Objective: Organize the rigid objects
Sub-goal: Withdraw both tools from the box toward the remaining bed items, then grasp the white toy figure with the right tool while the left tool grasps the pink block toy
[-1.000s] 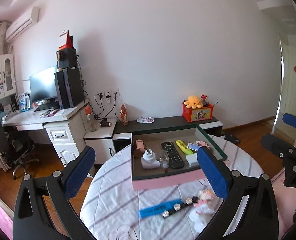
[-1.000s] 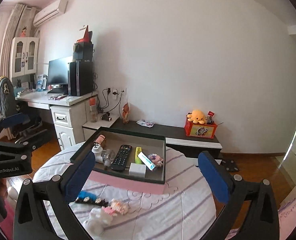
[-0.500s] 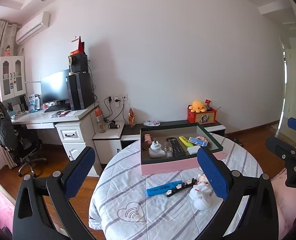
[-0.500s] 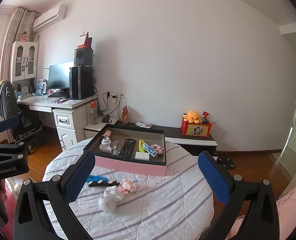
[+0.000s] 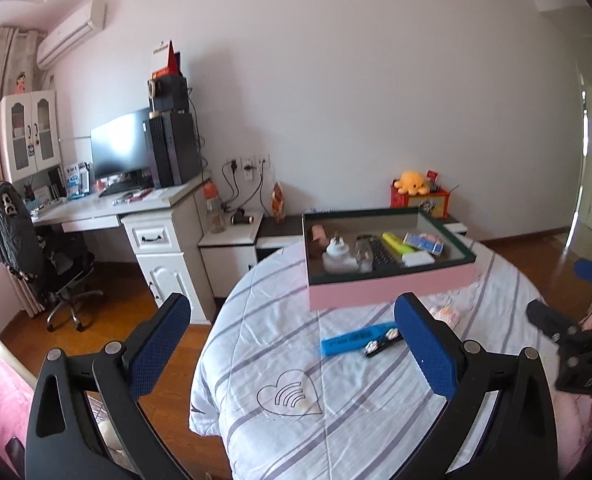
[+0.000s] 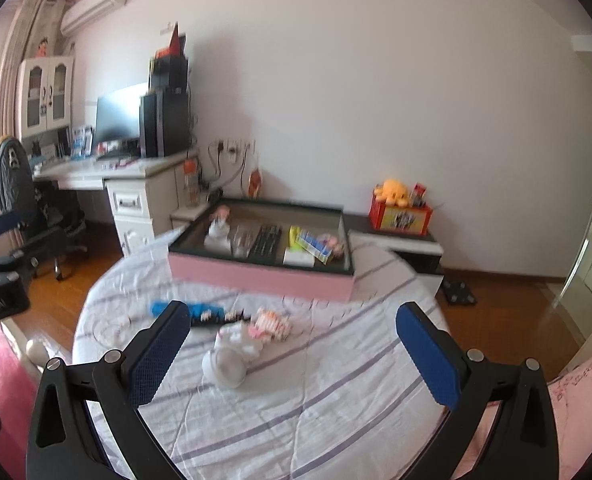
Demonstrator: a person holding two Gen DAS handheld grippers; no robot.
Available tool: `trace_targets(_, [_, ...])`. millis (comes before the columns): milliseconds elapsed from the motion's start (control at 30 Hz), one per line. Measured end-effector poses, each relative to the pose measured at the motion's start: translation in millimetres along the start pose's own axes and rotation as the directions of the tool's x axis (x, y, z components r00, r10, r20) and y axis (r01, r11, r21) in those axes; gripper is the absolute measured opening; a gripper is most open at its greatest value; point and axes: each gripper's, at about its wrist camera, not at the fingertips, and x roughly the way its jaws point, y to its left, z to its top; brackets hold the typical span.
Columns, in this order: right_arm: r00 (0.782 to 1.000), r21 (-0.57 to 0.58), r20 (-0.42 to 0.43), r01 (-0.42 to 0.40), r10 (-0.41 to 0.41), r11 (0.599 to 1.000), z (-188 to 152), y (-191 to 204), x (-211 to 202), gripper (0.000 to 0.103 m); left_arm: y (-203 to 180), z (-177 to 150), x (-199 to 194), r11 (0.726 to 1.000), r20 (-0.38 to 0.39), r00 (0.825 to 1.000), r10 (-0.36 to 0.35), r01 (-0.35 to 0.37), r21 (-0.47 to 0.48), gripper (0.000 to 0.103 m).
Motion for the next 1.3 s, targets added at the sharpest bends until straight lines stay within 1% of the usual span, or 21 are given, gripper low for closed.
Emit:
trace_targets(133, [0.997, 0.010, -0.075, -0.028, 0.028, 1.000, -16.8, 7.6, 30.3, 0.103, 0.5, -10.1, 17.8, 1.000, -0.049, 0.999, -0.012, 0.012, 0.004, 0.103])
trace_targets(167, [0.994, 0.014, -0.105, -0.039, 0.040, 0.999, -22.0, 10.7, 40.8, 0.103, -0.6, -13.5, 24.1, 1.000, -0.067, 0.998, -0.014, 0.015, 0.012, 0.103])
trace_targets(300, [0.982, 0.014, -0.179, -0.058, 0.059, 0.998, -37.7, 20.7, 74.7, 0.103, -4.0, -25.4, 43.9, 0.999, -0.121, 0.993, -0.012, 0.016, 0.032, 0.103])
trace_targets(500, [0.967, 0.034, -0.237, -0.084, 0.090, 0.996, -48.2, 28.0, 111.0, 0.103, -8.0, -38.4, 68.1, 0.998, -0.186, 0.982, -0.023, 0.033, 0.053, 0.103])
trace_targets(567, [0.960, 0.056, -0.254, -0.106, 0.117, 0.993, -50.9, 27.8, 121.6, 0.102, -11.0, -42.8, 75.4, 0.997, -0.204, 0.979, -0.029, 0.043, 0.064, 0.103])
trace_targets(600, [0.957, 0.063, -0.261, -0.116, 0.128, 0.991, -52.5, 28.0, 125.3, 0.095, -12.4, -44.9, 78.1, 0.996, -0.213, 0.977, -0.033, 0.049, 0.069, 0.103])
trace_targets(633, [0.953, 0.067, -0.268, -0.126, 0.139, 0.990, -54.3, 27.9, 128.5, 0.084, -15.0, -46.9, 82.4, 0.995, -0.224, 0.974, -0.039, 0.057, 0.077, 0.103])
trace_targets(667, [0.946, 0.076, -0.279, -0.151, 0.166, 0.986, -56.7, 26.8, 132.1, 0.078, -16.3, -47.5, 84.5, 0.995, -0.230, 0.972, -0.041, 0.061, 0.080, 0.103])
trace_targets(700, [0.941, 0.083, -0.282, -0.169, 0.186, 0.982, -58.4, 26.1, 133.7, 0.061, -18.1, -48.3, 87.0, 0.995, -0.236, 0.971, -0.044, 0.065, 0.082, 0.103])
trace_targets(733, [0.938, 0.089, -0.285, -0.178, 0.197, 0.980, -59.7, 24.7, 134.6, 0.060, -20.3, -49.1, 89.7, 0.994, -0.244, 0.969, -0.049, 0.072, 0.083, 0.103])
trace_targets(833, [0.938, 0.061, -0.284, -0.187, 0.197, 0.980, -61.6, 19.8, 131.0, 0.060, -29.6, -50.7, 97.2, 0.991, -0.264, 0.961, -0.083, 0.109, 0.083, 0.103])
trace_targets(933, [0.946, 0.052, -0.278, -0.158, 0.166, 0.986, -61.0, 5.1, 125.7, 0.060, -45.6, -52.2, 104.4, 0.984, -0.283, 0.951, -0.127, 0.157, 0.086, 0.103])
trace_targets(967, [0.950, 0.048, -0.275, -0.141, 0.149, 0.989, -61.2, -2.0, 124.0, 0.060, -53.4, -53.6, 107.5, 0.979, -0.293, 0.944, -0.151, 0.183, 0.085, 0.103])
trace_targets(1133, [0.958, 0.061, -0.269, -0.088, 0.101, 0.994, -60.2, -37.2, 118.6, 0.060, -84.1, -57.4, 119.1, 0.968, -0.335, 0.920, -0.202, 0.240, 0.077, 0.103])
trace_targets(1200, [0.960, 0.066, -0.266, -0.070, 0.085, 0.995, -60.5, -50.9, 117.3, 0.060, -94.5, -57.1, 121.7, 0.965, -0.338, 0.913, -0.227, 0.257, 0.047, 0.103])
trace_targets(1233, [0.960, 0.070, -0.267, -0.067, 0.084, 0.995, -60.1, -56.9, 119.2, 0.060, -100.6, -56.1, 124.1, 0.962, -0.347, 0.904, -0.250, 0.273, 0.017, 0.103])
trace_targets(1300, [0.961, 0.082, -0.265, -0.062, 0.082, 0.995, -61.1, -68.6, 119.5, 0.060, -109.4, -54.2, 128.1, 0.960, -0.359, 0.894, -0.269, 0.280, -0.021, 0.103])
